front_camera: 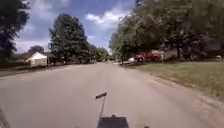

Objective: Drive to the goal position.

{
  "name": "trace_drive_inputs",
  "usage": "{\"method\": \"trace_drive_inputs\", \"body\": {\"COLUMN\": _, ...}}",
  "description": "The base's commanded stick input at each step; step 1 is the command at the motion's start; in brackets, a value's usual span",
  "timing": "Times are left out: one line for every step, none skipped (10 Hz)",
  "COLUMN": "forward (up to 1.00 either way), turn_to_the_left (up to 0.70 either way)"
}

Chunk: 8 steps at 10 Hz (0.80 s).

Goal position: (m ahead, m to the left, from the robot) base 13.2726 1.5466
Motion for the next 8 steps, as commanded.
{"method": "trace_drive_inputs", "body": {"forward": 1.00, "turn_to_the_left": 0.00}}
{"method": "trace_drive_inputs", "body": {"forward": 1.00, "turn_to_the_left": 0.00}}
{"method": "trace_drive_inputs", "body": {"forward": 1.00, "turn_to_the_left": 0.00}}
{"method": "trace_drive_inputs", "body": {"forward": 1.00, "turn_to_the_left": 0.00}}
{"method": "trace_drive_inputs", "body": {"forward": 1.00, "turn_to_the_left": 0.00}}
{"method": "trace_drive_inputs", "body": {"forward": 1.00, "turn_to_the_left": 0.00}}
{"method": "trace_drive_inputs", "body": {"forward": 1.00, "turn_to_the_left": 0.00}}
{"method": "trace_drive_inputs", "body": {"forward": 1.00, "turn_to_the_left": 0.00}}
